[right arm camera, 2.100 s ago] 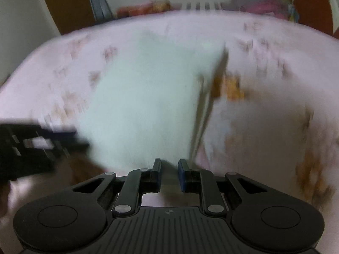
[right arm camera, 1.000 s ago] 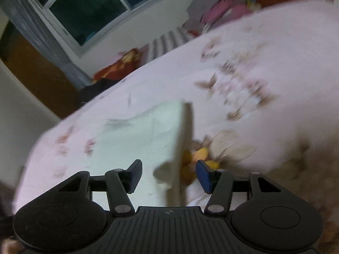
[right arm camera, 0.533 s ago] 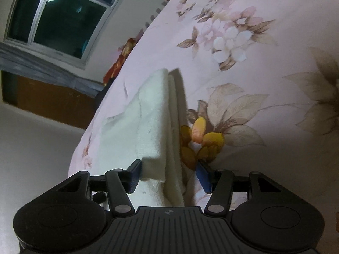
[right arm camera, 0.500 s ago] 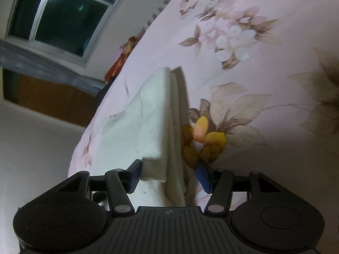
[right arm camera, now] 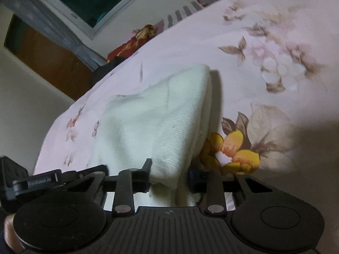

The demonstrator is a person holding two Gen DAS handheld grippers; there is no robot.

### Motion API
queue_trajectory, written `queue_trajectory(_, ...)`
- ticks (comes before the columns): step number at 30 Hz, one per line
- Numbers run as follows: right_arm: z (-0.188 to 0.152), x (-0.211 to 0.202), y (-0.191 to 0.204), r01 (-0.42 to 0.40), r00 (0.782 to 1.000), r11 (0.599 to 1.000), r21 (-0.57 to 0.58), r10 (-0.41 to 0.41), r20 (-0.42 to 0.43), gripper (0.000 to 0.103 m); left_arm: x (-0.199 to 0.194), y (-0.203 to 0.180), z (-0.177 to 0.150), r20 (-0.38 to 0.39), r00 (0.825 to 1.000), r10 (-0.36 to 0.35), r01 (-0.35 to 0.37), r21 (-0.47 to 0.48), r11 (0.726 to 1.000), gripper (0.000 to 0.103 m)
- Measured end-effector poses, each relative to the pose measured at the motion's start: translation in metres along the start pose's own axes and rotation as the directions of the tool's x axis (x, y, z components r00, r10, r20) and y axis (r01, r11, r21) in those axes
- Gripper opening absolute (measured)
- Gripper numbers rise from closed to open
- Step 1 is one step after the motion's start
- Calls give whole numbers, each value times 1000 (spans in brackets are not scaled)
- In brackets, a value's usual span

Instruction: Fold small clothes

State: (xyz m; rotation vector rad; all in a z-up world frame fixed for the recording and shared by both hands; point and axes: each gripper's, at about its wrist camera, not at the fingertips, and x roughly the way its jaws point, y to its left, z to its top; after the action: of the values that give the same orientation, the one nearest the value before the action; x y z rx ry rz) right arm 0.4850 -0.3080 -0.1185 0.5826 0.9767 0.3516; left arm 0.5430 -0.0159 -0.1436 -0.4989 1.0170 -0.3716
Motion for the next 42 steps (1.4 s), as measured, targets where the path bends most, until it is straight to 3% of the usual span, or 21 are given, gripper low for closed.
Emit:
queue_trajectory(4,-1,-27,22,8,999,996,-87,-4,50,29,-27,-36,-1,62,998,25,-33,117,993,32)
queue_trajectory(7,-5,-44,33,35,996,990,-134,-23,84,29,-30,-61,-7,78,991,107,-121,208,971,32)
queue_trajectory(10,-13,-29,28,98,995,984,-152,-95,25,29,2,-76,-17,25,972,235,-231,308,923,33)
queue_trajectory(12,-16,-12,17,121,992,985,-119,-124,-22,29,9,-75,-26,33,957,287,-280,341,897,33)
queue_trajectory(18,-15,-10,19,116,993,984,-138,-119,-14,29,-7,-79,-23,57,954,293,-295,323,899,33)
queue_trajectory(24,-8,-21,43,121,993,977,-178,-120,15,29,-27,-87,-16,102,954,281,-299,378,876,32)
queue_trajectory(32,-16,-1,118,144,989,966,-214,-132,68,29,-80,-36,6,158,956,248,-292,407,866,32)
queue_trajectory(42,-55,92,243,69,998,961,-266,-63,30,29,-159,79,36,181,928,326,-371,368,853,32)
